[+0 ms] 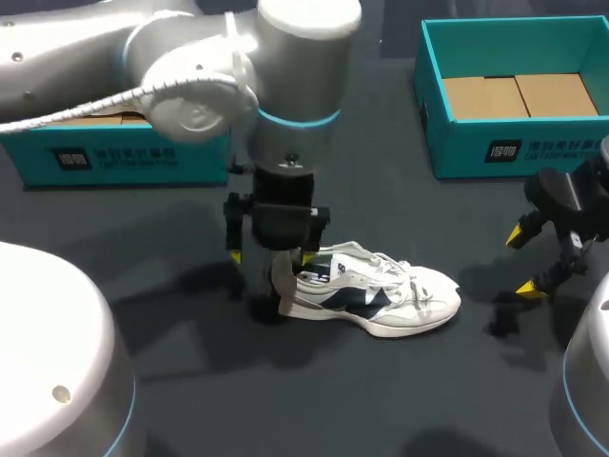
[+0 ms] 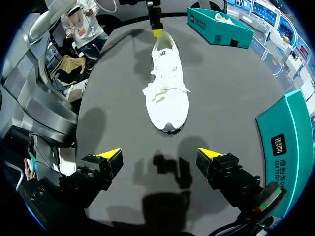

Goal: Take the shoe out of the shoebox, open the shoe tongue, remove and reinsert the insole, then place the shoe into the shoebox

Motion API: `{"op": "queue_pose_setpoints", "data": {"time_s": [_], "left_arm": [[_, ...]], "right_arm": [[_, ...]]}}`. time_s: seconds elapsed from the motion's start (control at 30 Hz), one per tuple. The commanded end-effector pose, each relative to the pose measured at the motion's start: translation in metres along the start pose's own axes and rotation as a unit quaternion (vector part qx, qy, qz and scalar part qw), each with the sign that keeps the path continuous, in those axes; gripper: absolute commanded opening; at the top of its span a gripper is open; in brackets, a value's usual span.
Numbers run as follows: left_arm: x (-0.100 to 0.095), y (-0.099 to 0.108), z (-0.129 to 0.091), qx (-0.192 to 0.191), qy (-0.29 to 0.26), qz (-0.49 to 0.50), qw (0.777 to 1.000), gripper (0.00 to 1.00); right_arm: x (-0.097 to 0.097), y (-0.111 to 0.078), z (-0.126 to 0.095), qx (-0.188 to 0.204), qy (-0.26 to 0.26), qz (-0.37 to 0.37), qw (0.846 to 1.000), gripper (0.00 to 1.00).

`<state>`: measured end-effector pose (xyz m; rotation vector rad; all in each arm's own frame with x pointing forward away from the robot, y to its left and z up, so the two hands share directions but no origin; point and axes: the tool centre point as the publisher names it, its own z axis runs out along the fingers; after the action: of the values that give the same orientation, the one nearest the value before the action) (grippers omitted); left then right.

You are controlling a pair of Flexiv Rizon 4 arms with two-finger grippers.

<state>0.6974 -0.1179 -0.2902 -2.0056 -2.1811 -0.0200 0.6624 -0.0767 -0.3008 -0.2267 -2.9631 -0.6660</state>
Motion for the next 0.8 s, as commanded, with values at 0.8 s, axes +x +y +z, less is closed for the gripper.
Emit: {"op": "queue_pose_setpoints", "data": {"time_s": [0.8], "left_arm": [[0.054, 0.016, 0.004, 0.221, -0.252, -0.344, 0.877, 1.0]], "right_arm": [[0.001, 0.0, 0.0, 0.001, -0.001, 0.0, 1.0, 1.0]]}}
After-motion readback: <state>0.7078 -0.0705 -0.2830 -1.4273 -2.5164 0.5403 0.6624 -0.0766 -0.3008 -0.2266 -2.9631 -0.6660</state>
